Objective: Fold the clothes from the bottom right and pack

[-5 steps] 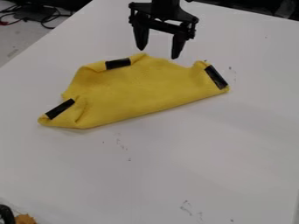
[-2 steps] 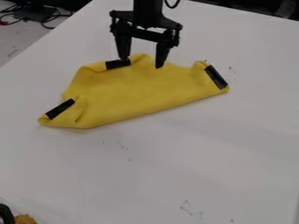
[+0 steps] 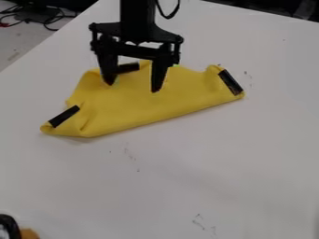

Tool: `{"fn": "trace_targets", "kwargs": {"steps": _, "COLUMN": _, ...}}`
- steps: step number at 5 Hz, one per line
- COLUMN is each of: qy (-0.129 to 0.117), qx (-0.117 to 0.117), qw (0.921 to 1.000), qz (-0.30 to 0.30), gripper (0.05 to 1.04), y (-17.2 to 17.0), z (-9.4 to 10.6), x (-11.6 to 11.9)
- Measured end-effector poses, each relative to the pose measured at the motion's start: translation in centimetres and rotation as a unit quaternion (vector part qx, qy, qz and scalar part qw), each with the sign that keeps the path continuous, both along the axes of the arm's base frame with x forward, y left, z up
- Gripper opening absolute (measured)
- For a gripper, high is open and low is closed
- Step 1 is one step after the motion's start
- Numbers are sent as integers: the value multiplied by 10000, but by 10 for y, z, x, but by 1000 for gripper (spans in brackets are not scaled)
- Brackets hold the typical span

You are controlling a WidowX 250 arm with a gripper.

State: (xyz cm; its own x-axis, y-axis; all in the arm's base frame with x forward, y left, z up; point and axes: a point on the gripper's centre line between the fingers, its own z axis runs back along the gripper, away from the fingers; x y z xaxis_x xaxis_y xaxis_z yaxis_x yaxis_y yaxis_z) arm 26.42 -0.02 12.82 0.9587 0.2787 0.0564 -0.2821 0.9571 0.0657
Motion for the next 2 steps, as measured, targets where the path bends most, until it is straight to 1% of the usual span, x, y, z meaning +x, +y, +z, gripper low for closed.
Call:
{"fn": "trace_targets", "kwargs": {"steps": 1, "qy": 123, "qx": -20, "qw": 9989, "qz": 459, "gripper": 1000, "y": -5, "z": -2, "x": -40}}
{"fn": "trace_targets", "kwargs": {"steps": 2, "qy": 161, "qx": -60, "qw": 9965, "qz": 823, "gripper": 1000, "y": -6, "z": -8, "x": -65}}
